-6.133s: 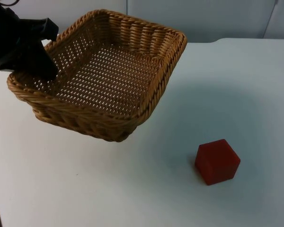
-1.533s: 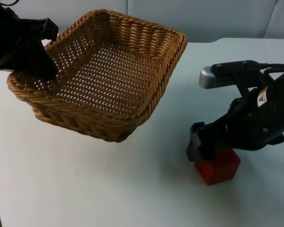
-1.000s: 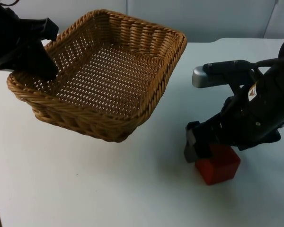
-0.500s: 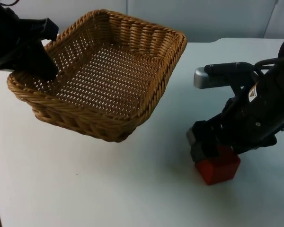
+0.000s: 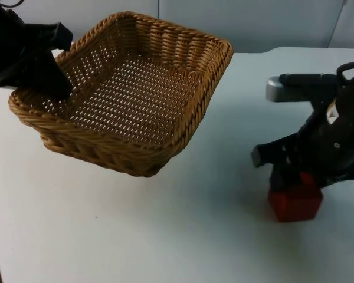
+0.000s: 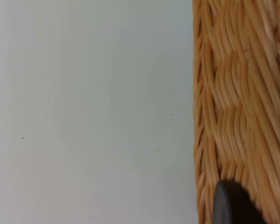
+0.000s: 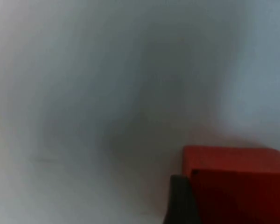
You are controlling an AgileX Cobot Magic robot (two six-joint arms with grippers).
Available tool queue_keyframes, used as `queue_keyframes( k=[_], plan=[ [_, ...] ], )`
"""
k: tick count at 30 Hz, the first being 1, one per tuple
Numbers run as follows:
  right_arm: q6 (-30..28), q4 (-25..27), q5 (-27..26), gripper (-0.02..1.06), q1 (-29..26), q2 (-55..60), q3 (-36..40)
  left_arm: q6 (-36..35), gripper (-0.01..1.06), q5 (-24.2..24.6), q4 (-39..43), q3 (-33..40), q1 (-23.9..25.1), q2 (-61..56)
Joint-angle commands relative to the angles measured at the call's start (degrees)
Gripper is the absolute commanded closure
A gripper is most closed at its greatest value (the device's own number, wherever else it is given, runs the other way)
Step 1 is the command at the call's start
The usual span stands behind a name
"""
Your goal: Pick up the basket with the left hand and place the cube into the basket with the right hand.
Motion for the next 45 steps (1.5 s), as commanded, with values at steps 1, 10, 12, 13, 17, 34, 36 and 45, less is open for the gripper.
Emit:
queue_keyframes(
  k=[1,10,12,13,17,34,36,45],
  plan=[
    [3.9,-5.0,2.2,1.04,-2.2,-2.1,0.0,-0.2,1.05,-0.2,-1.9,-0.6,0.1,-0.8],
    [-3.3,-6.2,9.0,1.05,-11.5,-17.4,-8.7,-0.2,1.05,-0.2,-1.9,-0.6,0.1,-0.8],
    [-14.4,3.2,9.2,1.05,-10.3,-21.0,-13.2,-0.2,1.05,-0.2,-1.9,-0.6,0.1,-0.8],
    [-21.9,8.7,9.6,1.05,-9.6,-22.0,-15.5,-0.2,1.05,-0.2,-1.9,-0.6,0.1,-0.8],
    [-37.8,25.5,10.9,1.05,-6.2,-22.4,-20.6,-0.2,1.05,-0.2,-1.9,-0.6,0.1,-0.8],
    [-43.7,29.1,14.4,1.05,5.5,-2.1,-34.4,-0.2,1.05,-0.2,-1.9,-0.6,0.1,-0.8],
    [-43.7,29.1,15.0,1.05,6.0,-1.0,-36.2,-0.2,1.05,-0.2,-1.9,-0.6,0.1,-0.8],
    [-42.1,29.6,22.9,1.03,8.0,6.7,-46.2,-0.2,1.05,-0.2,-1.9,-0.6,0.1,-0.8]
  ],
)
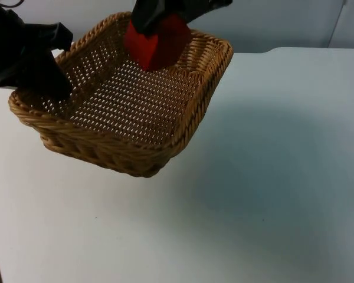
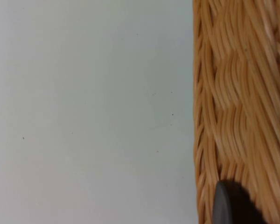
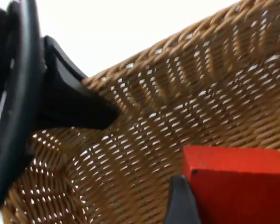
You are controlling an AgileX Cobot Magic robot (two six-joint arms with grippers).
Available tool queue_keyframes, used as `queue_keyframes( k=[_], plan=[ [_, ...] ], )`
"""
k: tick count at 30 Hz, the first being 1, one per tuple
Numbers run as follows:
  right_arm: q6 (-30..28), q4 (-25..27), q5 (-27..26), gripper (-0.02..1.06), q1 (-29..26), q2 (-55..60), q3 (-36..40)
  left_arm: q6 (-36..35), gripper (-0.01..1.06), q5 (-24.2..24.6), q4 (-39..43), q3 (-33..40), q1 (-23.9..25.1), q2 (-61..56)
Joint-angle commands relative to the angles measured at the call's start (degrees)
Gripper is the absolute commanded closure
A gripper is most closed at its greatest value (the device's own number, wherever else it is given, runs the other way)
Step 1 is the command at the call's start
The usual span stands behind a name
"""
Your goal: Pick up the basket with the left hand and place the cube into the basket with the right hand.
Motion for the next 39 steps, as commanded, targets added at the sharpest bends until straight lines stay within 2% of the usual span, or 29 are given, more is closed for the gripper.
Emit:
queue_keyframes(
  k=[1,4,8,9,12,22,27,30,32,33,37,38,39],
  plan=[
    [0.7,0.5,1.0,1.01,0.2,1.2,-1.1,-0.2,1.05,-0.1,-1.9,-0.6,0.1,-0.8],
    [0.7,0.2,0.6,0.95,0.2,1.7,-1.1,-0.2,1.05,-0.1,-1.9,-0.6,0.1,-0.8],
    [0.2,0.3,-0.1,0.73,0.2,1.8,-1.1,-0.2,1.05,-0.1,-1.9,-0.6,0.1,-0.8],
    [0.2,0.3,-0.1,0.73,0.2,1.8,-1.1,-0.2,1.05,-0.1,-1.9,-0.6,0.1,-0.8],
    [-0.9,0.3,-0.9,0.62,0.2,1.8,-1.1,-0.2,1.05,-0.1,-1.9,-0.6,0.1,-0.8],
    [0.3,-3.9,-2.1,0.60,0.2,1.9,-1.2,-0.2,1.05,-0.1,-1.9,-0.6,0.1,-0.8],
    [0.7,-3.8,-1.8,0.60,0.2,2.2,-1.2,-0.2,1.05,-0.1,-1.9,-0.6,0.1,-0.8],
    [3.6,-4.3,-1.3,0.57,0.2,2.2,-1.2,-0.2,1.05,-0.1,-1.9,-0.6,0.1,-0.8],
    [3.7,-5.5,-0.8,0.46,0.2,2.2,-1.2,-0.2,1.05,-0.1,-1.9,-0.6,0.1,-0.8],
    [3.7,-5.5,-0.8,0.46,0.2,2.2,-1.2,-0.2,1.05,-0.1,-1.9,-0.6,0.1,-0.8],
    [3.5,-6.3,-0.1,0.14,0.2,2.2,-1.2,-0.2,1.05,-0.1,-1.9,-0.6,0.1,-0.8],
    [3.5,-6.3,-0.1,0.14,0.2,2.2,-1.2,-0.2,1.05,-0.1,-1.9,-0.6,0.1,-0.8],
    [3.4,-6.3,-0.1,0.04,0.2,2.2,-1.2,-0.2,1.05,-0.1,-1.9,-0.6,0.1,-0.8]
  ],
)
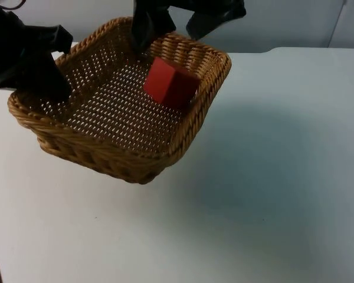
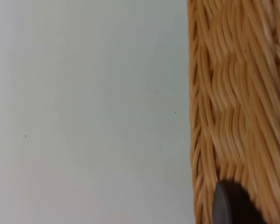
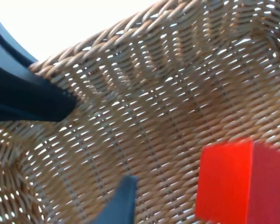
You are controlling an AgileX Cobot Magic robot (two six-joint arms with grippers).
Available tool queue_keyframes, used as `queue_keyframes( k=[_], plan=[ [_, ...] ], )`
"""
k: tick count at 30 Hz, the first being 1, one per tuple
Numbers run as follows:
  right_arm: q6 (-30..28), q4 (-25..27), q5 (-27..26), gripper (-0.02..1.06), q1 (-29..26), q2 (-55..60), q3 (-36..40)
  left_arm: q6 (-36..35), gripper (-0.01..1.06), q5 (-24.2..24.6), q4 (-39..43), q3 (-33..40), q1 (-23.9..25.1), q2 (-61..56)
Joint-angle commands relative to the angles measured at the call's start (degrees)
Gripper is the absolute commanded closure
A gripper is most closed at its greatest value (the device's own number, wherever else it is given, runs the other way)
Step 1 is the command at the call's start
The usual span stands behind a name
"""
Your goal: Pick up the basket with the left hand and place the cube into the basket with the right hand.
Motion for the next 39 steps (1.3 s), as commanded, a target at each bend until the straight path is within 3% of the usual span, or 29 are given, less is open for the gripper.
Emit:
queue_keyframes(
  k=[1,8,12,16,21,22,25,26,30,31,32,35,39],
  plan=[
    [0.0,-0.4,0.0,0.00,0.2,0.1,-0.5,-0.2,1.05,-0.1,-2.2,-0.6,0.1,-0.8],
    [0.0,-0.4,-1.0,0.00,0.2,-0.1,-0.5,-0.2,1.05,-0.1,-2.2,-0.6,0.1,-0.8],
    [4.0,-0.5,-1.5,0.00,-1.3,-2.2,-0.6,-0.2,1.05,-0.1,-2.2,-0.6,0.1,-0.8],
    [10.1,-0.5,-0.7,0.00,-8.3,-8.7,-0.6,-0.2,1.05,-0.1,-2.2,-0.6,0.1,-0.8],
    [12.3,-1.1,3.3,0.05,-15.1,-14.4,-0.6,-0.2,1.05,-0.1,-2.2,-0.6,0.1,-0.8],
    [13.5,-1.9,4.8,0.12,-17.6,-16.5,-0.6,-0.2,1.05,-0.1,-2.2,-0.6,0.1,-0.8],
    [20.0,-8.2,7.8,0.48,-23.8,-23.0,0.4,-0.2,1.05,-0.1,-2.2,-0.6,0.1,-0.8],
    [20.0,-8.2,7.8,0.48,-23.8,-23.0,0.4,-0.2,1.05,-0.1,-2.2,-0.6,0.1,-0.8],
    [26.2,-19.7,9.6,0.90,-25.7,-28.9,3.0,-0.2,1.05,-0.1,-2.2,-0.6,0.1,-0.8],
    [26.2,-19.7,9.6,0.90,-25.7,-28.9,3.0,-0.2,1.05,-0.1,-2.2,-0.6,0.1,-0.8],
    [27.3,-22.6,10.1,1.01,-25.7,-29.8,3.8,-0.2,1.05,-0.1,-2.2,-0.6,0.1,-0.8],
    [30.1,-28.9,12.3,1.04,-25.7,-31.4,5.1,-0.2,1.05,-0.1,-2.2,-0.6,0.1,-0.8],
    [33.0,-31.7,13.9,1.04,-25.7,-31.5,5.1,-0.2,1.05,-0.1,-2.2,-0.6,0.1,-0.8]
  ],
)
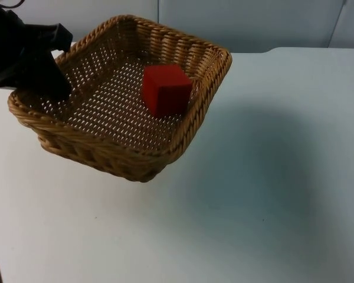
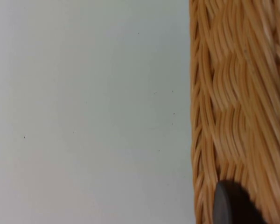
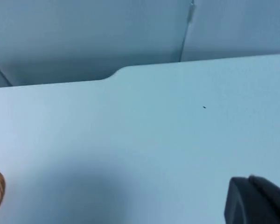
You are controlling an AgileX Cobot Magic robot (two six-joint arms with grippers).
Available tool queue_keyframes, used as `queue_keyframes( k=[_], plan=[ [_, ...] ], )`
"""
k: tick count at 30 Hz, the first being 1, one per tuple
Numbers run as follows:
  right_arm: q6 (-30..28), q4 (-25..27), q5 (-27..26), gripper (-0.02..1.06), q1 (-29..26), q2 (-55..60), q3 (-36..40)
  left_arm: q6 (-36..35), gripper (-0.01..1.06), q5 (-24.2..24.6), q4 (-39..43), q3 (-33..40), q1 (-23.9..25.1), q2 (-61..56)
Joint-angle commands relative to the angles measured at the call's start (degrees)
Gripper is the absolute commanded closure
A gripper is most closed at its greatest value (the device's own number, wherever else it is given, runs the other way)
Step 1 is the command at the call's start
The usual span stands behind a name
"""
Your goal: Pick up the basket with the left hand and place the cube into the basket with the right hand.
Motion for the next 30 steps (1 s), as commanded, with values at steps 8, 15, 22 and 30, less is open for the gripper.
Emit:
queue_keyframes(
  k=[8,15,22,30],
  plan=[
    [3.4,-2.7,0.6,1.04,-0.2,-0.5,0.4,-0.2,1.05,-0.1,-2.0,-0.6,0.1,-0.7],
    [3.4,-2.7,-0.4,1.04,-0.2,-0.5,0.4,-0.2,1.05,-0.1,-2.0,-0.6,0.1,-0.7],
    [3.4,-2.7,-1.5,1.04,-0.2,-0.5,0.4,-0.2,1.05,-1.3,-5.5,-0.6,0.1,-0.7],
    [3.4,-2.6,-2.1,1.04,-0.2,-0.5,0.4,3.7,1.05,-1.1,-9.9,-0.6,-3.0,5.1]
  ],
)
